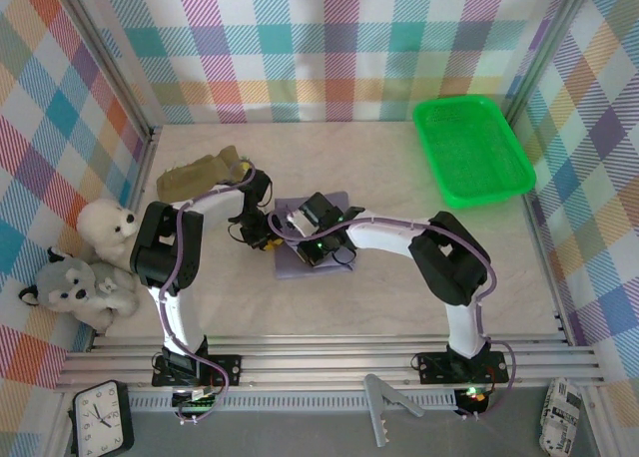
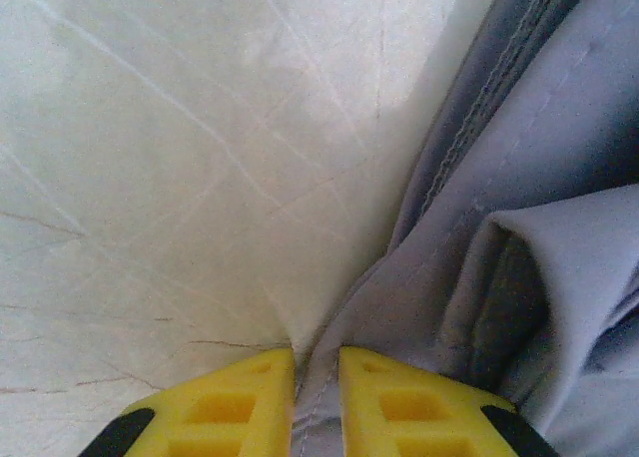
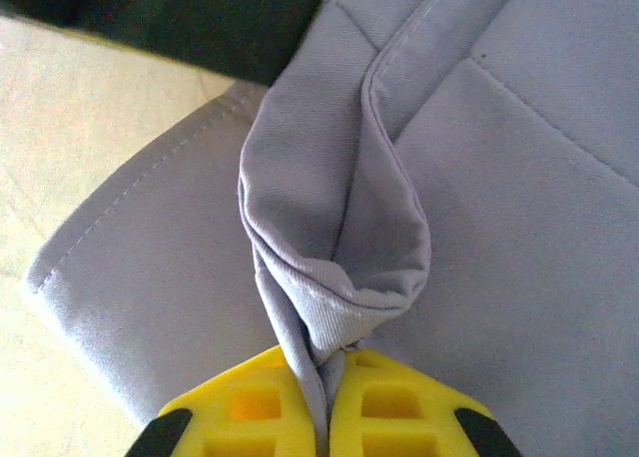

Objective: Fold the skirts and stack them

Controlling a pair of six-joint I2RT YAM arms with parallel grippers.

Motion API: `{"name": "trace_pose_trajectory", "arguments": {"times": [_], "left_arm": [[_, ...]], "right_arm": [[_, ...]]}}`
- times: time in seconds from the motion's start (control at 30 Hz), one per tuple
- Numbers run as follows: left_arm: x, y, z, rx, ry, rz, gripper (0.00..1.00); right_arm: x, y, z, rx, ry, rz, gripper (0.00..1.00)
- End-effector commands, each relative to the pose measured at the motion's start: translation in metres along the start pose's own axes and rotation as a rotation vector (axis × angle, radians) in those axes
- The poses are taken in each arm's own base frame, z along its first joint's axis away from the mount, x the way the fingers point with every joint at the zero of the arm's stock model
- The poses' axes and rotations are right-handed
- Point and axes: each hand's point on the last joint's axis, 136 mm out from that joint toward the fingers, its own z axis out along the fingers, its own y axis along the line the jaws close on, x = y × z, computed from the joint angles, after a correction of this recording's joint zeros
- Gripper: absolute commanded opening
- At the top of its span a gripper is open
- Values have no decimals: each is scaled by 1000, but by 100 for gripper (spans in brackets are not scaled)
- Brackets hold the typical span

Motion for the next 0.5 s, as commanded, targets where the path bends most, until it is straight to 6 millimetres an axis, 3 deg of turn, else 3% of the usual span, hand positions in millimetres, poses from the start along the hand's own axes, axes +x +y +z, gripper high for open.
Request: {"name": "trace_pose_trajectory", "arguments": {"times": [0.0,0.13,0.2,0.3,0.4,0.47], "left_arm": [[-6,-2,6,10,6,5,19],[-16,5,-15,-6,-32,4,22],[-22,7,-34,-3,-66,1,24],[-28,12,-69,-51,-144,25,28],[-27,10,-96,-54,-207,34,30],[-22,-2,-103,-3,-216,43,32]], "right_arm": [[-1,18,-7,-76,28,-36,1],[-1,31,-14,-143,62,-43,18],[-5,41,-26,-186,64,-52,31],[-12,45,-51,-194,32,-64,40],[-27,24,-77,-138,-42,-3,44],[-37,-14,-85,-24,-107,93,39]]}}
